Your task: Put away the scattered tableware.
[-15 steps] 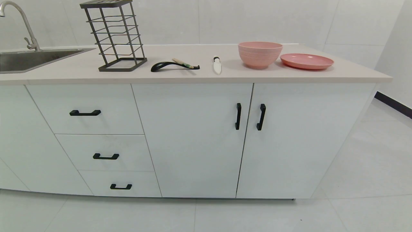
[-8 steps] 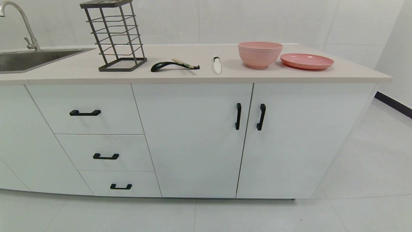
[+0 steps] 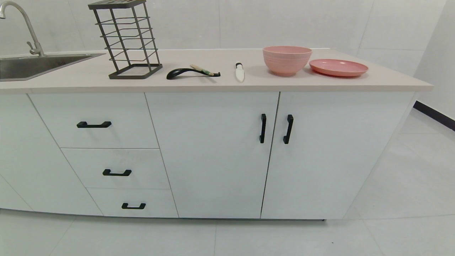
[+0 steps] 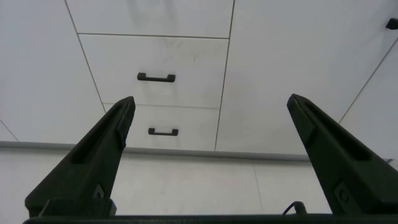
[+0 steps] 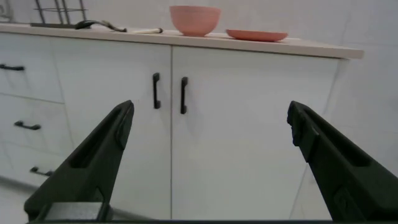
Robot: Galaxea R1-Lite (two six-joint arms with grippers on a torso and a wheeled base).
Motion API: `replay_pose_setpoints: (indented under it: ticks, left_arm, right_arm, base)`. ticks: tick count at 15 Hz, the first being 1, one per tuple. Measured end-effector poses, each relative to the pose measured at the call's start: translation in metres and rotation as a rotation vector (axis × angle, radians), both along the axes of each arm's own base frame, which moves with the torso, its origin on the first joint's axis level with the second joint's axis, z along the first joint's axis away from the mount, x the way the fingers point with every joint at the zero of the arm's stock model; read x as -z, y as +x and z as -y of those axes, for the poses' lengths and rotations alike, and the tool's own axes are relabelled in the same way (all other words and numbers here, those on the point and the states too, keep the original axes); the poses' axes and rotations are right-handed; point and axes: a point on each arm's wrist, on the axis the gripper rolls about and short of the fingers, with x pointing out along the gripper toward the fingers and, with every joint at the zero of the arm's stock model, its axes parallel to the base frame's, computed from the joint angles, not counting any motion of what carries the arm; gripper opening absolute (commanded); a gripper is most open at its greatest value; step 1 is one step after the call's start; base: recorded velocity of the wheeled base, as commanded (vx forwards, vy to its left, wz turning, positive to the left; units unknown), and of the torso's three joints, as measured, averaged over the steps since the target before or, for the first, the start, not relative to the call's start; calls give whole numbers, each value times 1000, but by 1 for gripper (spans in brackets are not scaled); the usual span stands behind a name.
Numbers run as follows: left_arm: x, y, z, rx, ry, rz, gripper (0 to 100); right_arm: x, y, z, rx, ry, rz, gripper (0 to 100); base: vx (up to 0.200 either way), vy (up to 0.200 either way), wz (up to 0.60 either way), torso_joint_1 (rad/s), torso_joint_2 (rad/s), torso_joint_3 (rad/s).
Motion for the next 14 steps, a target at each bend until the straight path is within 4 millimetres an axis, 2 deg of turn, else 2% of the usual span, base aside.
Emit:
replay_pose_setpoints:
  ticks: [3, 9, 14]
  left_arm:
    - [0, 0, 0, 0, -1, 0, 100]
    - [0, 0, 0, 0, -3, 0, 100]
    - [0, 0, 0, 0, -3, 0, 100]
  right_arm:
    - [-21, 25, -1, -117, -24, -150, 100]
    - [-38, 69, -11, -274, -55, -345, 100]
    - [-49, 132, -24, -287, -111, -350, 100]
  base:
    - [0, 0, 0, 0, 0, 0]
    - [0, 0, 0, 0, 0, 0]
    - [0, 0, 0, 0, 0, 0]
